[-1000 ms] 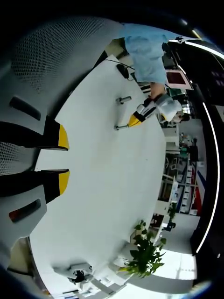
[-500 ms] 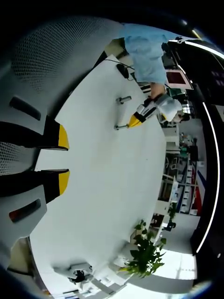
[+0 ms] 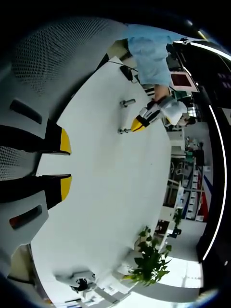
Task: Place the washer onto the threaded stud by aligning its center hole with the stud, sliding it down to the base, and recovering from edge contact or off-axis alignment until the washer reaches the visible bottom stop.
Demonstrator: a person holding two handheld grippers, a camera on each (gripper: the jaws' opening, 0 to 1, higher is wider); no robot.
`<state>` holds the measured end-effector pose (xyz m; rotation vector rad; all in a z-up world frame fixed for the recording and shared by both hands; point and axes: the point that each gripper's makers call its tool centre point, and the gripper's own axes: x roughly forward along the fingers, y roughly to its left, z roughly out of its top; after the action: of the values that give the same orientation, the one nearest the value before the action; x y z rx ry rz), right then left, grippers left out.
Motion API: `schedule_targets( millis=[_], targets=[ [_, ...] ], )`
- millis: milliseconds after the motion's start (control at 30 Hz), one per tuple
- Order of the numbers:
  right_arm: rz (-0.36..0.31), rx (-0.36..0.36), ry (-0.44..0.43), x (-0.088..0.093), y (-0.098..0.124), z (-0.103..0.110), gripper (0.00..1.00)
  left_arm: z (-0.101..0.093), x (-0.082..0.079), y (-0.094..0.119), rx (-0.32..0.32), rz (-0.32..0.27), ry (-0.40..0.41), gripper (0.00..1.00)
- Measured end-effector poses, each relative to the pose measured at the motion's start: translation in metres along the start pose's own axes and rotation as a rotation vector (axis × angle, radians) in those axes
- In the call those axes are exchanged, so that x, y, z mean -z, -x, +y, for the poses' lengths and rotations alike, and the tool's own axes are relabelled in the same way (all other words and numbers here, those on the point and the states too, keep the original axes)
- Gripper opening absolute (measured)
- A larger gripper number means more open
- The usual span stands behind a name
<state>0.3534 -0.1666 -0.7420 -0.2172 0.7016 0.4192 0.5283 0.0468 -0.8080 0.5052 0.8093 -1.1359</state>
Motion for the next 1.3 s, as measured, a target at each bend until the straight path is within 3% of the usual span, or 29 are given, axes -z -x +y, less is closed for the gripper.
schedule_targets(
  millis=[267, 500, 700, 933, 1100, 1233, 1300],
  targets=[
    [-0.005, -0.006, 0.003, -0.001, 0.0, 0.002, 0.18, 0.006, -0.013, 0.029, -0.062, -0.065, 0.013, 0.03],
    [-0.03, -0.007, 0.002, -0.005, 0.002, 0.003, 0.18, -0.007, -0.042, 0.089, -0.191, -0.199, 0.0, 0.1],
    [-0.068, -0.009, 0.002, -0.01, 0.005, 0.005, 0.18, -0.031, -0.05, 0.137, -0.265, -0.252, 0.008, 0.13],
    [-0.09, -0.017, 0.006, -0.012, 0.006, 0.007, 0.18, -0.073, -0.041, 0.191, -0.379, -0.288, 0.053, 0.15],
    [-0.094, -0.023, 0.01, -0.008, 0.008, 0.005, 0.18, -0.098, -0.024, 0.211, -0.427, -0.311, 0.105, 0.16],
    [-0.098, -0.032, 0.02, -0.009, 0.007, 0.008, 0.18, -0.118, -0.007, 0.222, -0.458, -0.359, 0.211, 0.21],
    [-0.103, -0.032, 0.02, -0.01, 0.007, 0.008, 0.18, -0.126, 0.0, 0.227, -0.479, -0.385, 0.223, 0.24]
  ],
)
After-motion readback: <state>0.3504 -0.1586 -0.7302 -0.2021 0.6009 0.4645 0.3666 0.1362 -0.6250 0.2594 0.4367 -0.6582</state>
